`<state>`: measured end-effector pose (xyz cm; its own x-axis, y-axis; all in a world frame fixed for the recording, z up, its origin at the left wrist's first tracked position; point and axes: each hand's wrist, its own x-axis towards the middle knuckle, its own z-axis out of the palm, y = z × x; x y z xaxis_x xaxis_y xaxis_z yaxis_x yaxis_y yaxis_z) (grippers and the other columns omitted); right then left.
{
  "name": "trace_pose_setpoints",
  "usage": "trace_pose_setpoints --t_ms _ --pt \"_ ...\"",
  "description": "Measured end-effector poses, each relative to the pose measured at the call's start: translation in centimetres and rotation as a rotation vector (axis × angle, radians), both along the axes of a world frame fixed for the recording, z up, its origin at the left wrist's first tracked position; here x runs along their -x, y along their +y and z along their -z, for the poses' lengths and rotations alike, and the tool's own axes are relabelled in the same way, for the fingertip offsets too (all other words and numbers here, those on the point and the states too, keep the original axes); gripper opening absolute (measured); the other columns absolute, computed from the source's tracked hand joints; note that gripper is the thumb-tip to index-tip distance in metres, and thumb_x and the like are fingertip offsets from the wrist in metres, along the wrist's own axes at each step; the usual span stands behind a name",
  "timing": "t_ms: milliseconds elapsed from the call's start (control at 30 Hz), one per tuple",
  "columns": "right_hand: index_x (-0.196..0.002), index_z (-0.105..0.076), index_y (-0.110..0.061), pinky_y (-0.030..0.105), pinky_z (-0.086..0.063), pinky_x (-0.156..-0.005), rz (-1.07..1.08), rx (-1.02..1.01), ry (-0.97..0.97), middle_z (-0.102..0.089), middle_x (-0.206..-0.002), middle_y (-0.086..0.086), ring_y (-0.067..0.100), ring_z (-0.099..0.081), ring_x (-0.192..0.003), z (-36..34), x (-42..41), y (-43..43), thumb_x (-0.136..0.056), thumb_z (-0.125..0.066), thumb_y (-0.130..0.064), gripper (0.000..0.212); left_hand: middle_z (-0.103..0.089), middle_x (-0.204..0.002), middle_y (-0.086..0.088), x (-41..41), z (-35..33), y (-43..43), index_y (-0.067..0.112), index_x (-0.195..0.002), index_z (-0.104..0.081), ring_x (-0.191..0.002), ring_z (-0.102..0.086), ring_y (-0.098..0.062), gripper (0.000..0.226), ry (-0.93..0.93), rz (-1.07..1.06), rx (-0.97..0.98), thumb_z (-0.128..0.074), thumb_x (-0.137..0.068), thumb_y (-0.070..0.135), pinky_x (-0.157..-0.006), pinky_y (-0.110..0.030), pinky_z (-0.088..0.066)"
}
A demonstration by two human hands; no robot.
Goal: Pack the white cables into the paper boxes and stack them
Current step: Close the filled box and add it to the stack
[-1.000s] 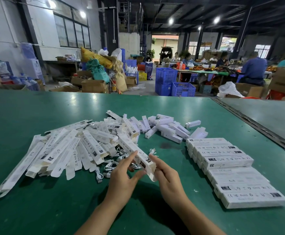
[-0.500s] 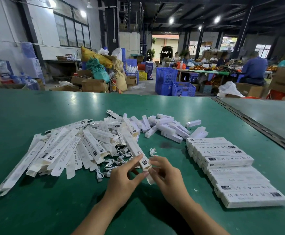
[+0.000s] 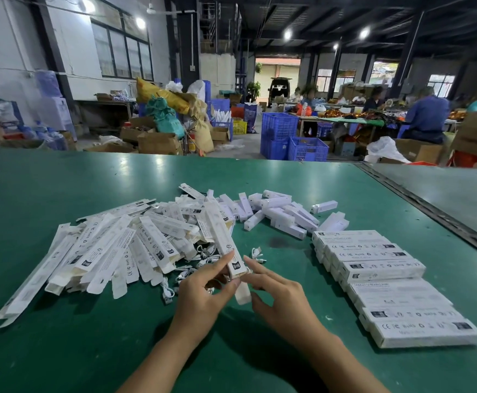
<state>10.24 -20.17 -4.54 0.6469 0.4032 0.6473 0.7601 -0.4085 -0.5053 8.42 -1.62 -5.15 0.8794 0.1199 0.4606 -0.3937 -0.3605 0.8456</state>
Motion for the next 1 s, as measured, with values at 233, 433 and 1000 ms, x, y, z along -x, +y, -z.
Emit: trace_pose_setpoints --t_ms 233,433,1000 --pt "-0.113 -0.068 -0.025 0.015 -0.048 -0.095 -0.002 0.013 -0.032 -0.050 -0.142 -0.023 -0.006 -0.057 -0.117 -0.3 0.3 -0.1 -0.081 -0.067 -0.008 0.037 -0.071 -0.106 0.024 0.3 -0.5 -0.2 0.068 -0.111 -0.060 -0.102 -0.066 0.000 0.042 0.071 0.050 0.048 -0.072 -0.077 0.047 -0.085 -0.010 -0.048" --pt "-0.108 -0.062 -0.020 0.018 -0.054 -0.078 0.075 -0.061 -0.105 -0.064 -0.126 -0.014 -0.010 -0.063 -0.091 -0.6 0.7 0.6 -0.092 -0.064 -0.022 0.015 -0.069 -0.113 0.029 0.8 -0.9 -0.5 0.044 -0.119 -0.064 -0.109 -0.062 0.008 0.034 0.088 0.110 0.107 -0.068 -0.085 0.038 -0.085 -0.004 -0.043" --pt "-0.099 -0.076 -0.007 0.026 -0.058 -0.080 0.103 -0.109 -0.246 -0.070 -0.116 0.007 0.013 -0.071 -0.097 -0.3 0.5 0.6 -0.082 -0.071 0.003 0.020 -0.072 -0.088 0.015 0.5 -0.5 -0.8 0.049 -0.110 -0.068 -0.087 -0.065 0.000 0.031 0.098 0.072 0.198 -0.068 -0.093 0.023 -0.087 -0.020 -0.052"
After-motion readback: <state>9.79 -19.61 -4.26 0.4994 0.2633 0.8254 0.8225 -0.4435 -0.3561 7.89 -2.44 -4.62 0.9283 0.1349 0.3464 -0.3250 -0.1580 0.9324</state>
